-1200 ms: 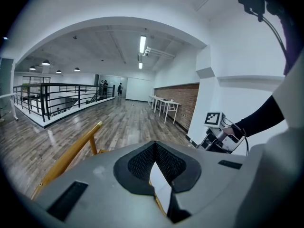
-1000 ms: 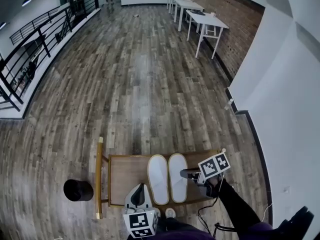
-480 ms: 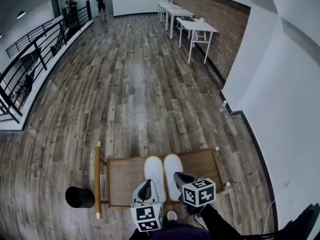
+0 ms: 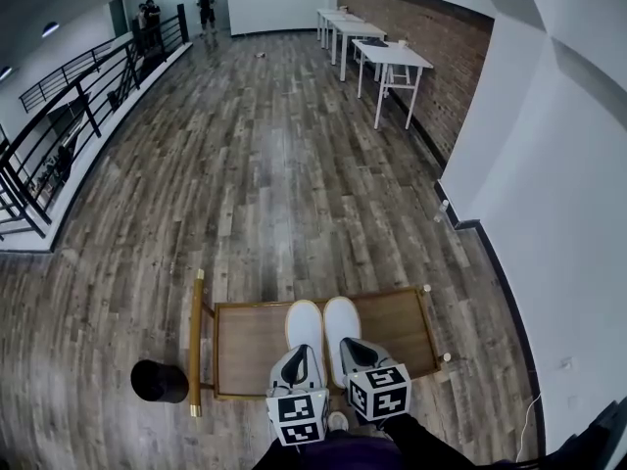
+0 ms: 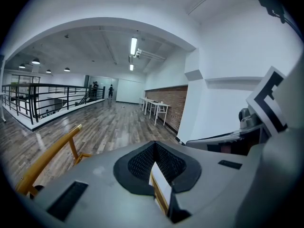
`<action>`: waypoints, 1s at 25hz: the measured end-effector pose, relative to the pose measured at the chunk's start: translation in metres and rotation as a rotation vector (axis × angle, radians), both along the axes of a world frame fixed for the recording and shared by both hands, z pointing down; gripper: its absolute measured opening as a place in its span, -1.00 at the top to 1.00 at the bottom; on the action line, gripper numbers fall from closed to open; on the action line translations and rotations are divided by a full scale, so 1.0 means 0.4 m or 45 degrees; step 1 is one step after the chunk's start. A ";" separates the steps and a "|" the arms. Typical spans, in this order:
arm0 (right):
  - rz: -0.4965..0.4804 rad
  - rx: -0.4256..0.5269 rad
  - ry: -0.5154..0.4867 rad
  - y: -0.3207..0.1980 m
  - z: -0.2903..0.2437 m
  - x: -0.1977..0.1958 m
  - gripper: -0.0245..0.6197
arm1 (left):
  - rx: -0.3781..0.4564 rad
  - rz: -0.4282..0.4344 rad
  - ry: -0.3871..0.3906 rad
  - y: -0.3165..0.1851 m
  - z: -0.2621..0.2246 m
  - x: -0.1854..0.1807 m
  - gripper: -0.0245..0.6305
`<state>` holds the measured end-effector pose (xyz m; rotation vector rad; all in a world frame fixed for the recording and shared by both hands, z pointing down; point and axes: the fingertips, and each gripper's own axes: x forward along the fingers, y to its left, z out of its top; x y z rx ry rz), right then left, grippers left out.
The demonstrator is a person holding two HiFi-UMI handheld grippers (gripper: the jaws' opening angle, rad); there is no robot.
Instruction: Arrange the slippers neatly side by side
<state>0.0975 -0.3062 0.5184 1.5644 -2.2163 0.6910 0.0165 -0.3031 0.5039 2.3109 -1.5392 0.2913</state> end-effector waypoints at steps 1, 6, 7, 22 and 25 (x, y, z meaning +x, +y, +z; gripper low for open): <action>-0.002 0.001 0.001 0.001 -0.001 -0.001 0.93 | -0.001 0.001 -0.003 0.001 0.001 0.001 0.93; -0.004 0.014 0.021 0.007 -0.002 -0.005 0.93 | 0.010 -0.006 -0.009 -0.001 -0.005 -0.003 0.93; -0.003 0.019 0.024 0.008 -0.002 -0.006 0.93 | 0.012 -0.010 -0.008 -0.003 -0.007 -0.006 0.93; -0.015 0.065 0.032 0.014 -0.013 -0.014 0.93 | 0.010 -0.035 -0.010 0.000 0.000 -0.037 0.93; -0.023 0.066 0.039 0.012 -0.016 -0.018 0.93 | 0.013 -0.035 -0.010 -0.004 -0.004 -0.040 0.93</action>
